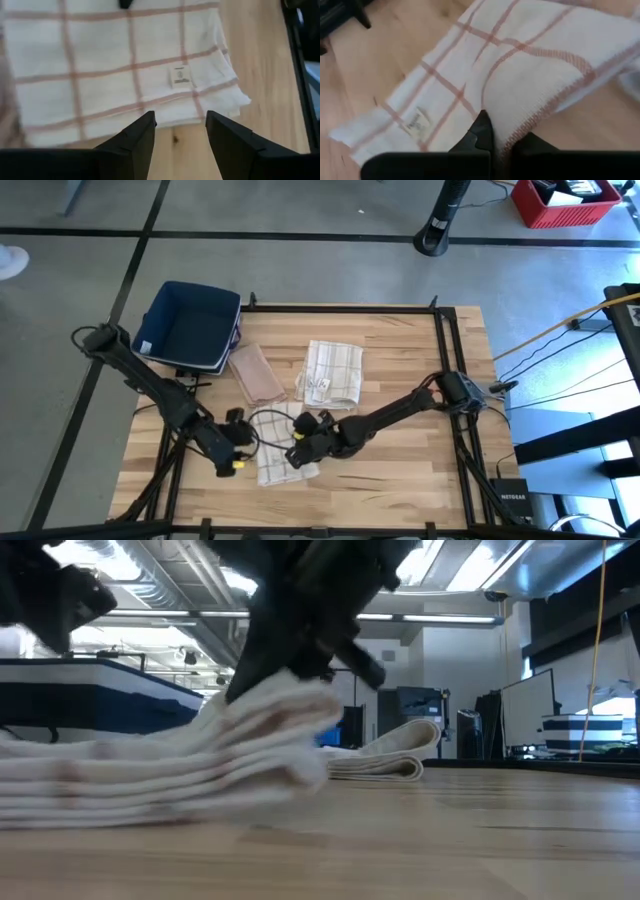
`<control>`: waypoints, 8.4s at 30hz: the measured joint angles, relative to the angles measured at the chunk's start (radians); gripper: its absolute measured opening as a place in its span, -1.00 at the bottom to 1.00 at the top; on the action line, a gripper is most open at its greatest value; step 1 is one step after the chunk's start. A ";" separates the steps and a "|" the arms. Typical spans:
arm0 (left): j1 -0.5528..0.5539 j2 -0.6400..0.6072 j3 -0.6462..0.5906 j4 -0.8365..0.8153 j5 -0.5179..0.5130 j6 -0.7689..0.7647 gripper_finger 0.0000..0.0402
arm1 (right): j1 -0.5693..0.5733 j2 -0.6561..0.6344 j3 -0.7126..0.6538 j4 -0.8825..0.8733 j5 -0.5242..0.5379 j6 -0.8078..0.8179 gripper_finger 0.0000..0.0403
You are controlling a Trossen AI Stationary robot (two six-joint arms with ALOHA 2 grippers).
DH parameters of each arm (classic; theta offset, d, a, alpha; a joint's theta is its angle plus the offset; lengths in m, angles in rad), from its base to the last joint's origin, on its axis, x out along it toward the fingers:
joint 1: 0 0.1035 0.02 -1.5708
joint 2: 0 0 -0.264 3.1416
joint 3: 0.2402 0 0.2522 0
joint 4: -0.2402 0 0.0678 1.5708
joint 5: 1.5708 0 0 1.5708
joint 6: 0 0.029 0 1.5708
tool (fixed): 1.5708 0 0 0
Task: Fold towel
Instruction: Stack the left white patterned towel on top of the right white patterned towel, then put the light brown towel on top of the white patterned towel
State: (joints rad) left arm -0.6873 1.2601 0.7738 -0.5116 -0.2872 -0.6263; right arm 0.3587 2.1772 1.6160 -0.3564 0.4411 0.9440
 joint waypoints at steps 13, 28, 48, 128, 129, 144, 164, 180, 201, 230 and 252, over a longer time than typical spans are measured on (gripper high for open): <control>0.014 -0.067 0.000 -0.028 -0.047 -0.028 -0.15 | -0.135 -0.180 0.002 -0.220 0.008 0.002 -0.94; -0.046 -0.067 0.000 -0.027 -0.074 -0.012 -0.15 | -0.269 -0.324 0.003 -0.406 0.070 0.078 -0.94; -0.046 -0.067 0.000 -0.026 -0.083 -0.020 -0.15 | -0.306 -0.346 -0.120 -0.499 0.129 0.027 -0.93; 0.127 0.296 -0.127 0.326 0.263 0.098 -0.15 | 0.059 -0.372 -0.318 -0.332 0.125 -0.267 0.35; 0.084 0.298 -0.128 0.357 0.268 0.142 -0.15 | 0.064 -0.372 -0.325 -0.316 0.118 -0.221 0.35; -0.181 0.299 0.079 0.258 -0.140 0.636 -0.15 | 0.064 -0.260 -0.369 0.346 -0.067 -0.052 0.35; -0.196 0.457 -0.032 0.376 -0.154 0.495 -0.15 | -0.127 0.018 -0.222 0.436 -0.449 0.040 0.35; -0.195 0.461 -0.035 0.400 -0.221 0.503 -0.15 | -0.124 0.074 -0.193 0.484 -0.565 0.075 0.14; -0.203 0.358 0.007 0.299 -0.223 0.474 -0.15 | -0.090 0.029 0.034 0.002 -0.501 -0.243 -0.87; -0.193 0.236 0.033 0.259 -0.248 0.428 -0.15 | -0.284 -0.302 0.133 -0.832 -0.040 -0.926 -0.94; -0.193 0.236 0.034 0.258 -0.248 0.424 -0.15 | -0.595 -0.257 0.123 -0.760 -0.210 -0.958 -0.91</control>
State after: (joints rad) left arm -0.8806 1.4956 0.8078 -0.2537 -0.5354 -0.2024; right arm -0.2367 1.9201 1.7390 -1.1164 0.2314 -0.0144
